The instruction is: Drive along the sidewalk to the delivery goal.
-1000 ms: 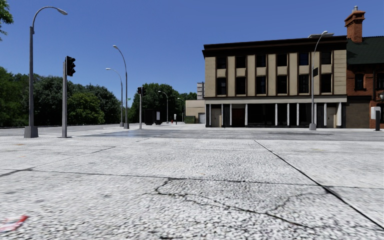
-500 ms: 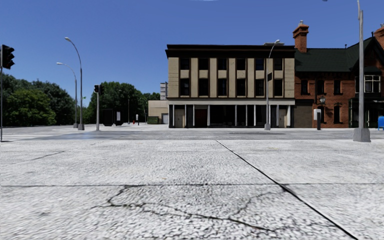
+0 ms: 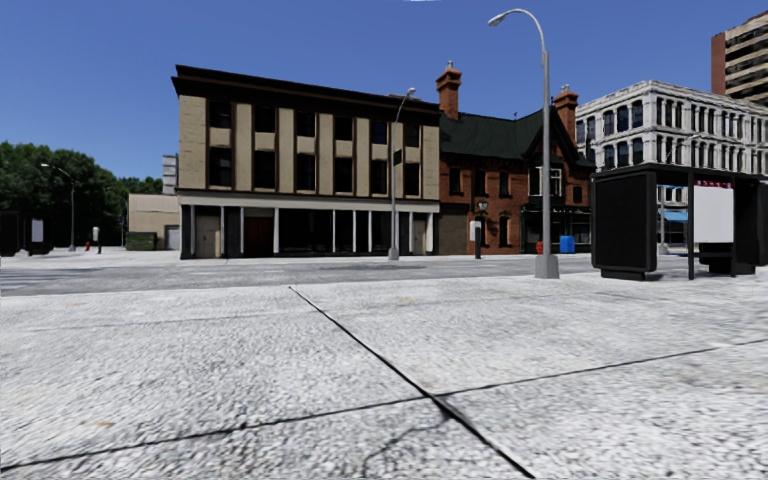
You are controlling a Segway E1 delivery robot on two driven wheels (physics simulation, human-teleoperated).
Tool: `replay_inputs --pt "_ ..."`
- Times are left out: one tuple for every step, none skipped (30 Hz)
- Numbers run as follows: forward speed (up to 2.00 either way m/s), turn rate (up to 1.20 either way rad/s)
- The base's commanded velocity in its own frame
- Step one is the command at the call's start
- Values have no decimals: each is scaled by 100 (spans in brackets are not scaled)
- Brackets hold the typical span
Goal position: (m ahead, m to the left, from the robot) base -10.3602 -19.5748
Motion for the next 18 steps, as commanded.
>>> replay_inputs --pt "175 -82" --pt "176 -82" --pt "176 -82" --pt "176 -82" --pt "176 -82" --pt "176 -82" --pt "176 -82" --pt "176 -83" --pt "176 -86" --pt "176 -88" --pt "176 -88" --pt "176 -89" --pt "176 -89" --pt "176 -89" --pt "176 -89" --pt "176 -89" --pt "176 -89" --pt "176 -89"
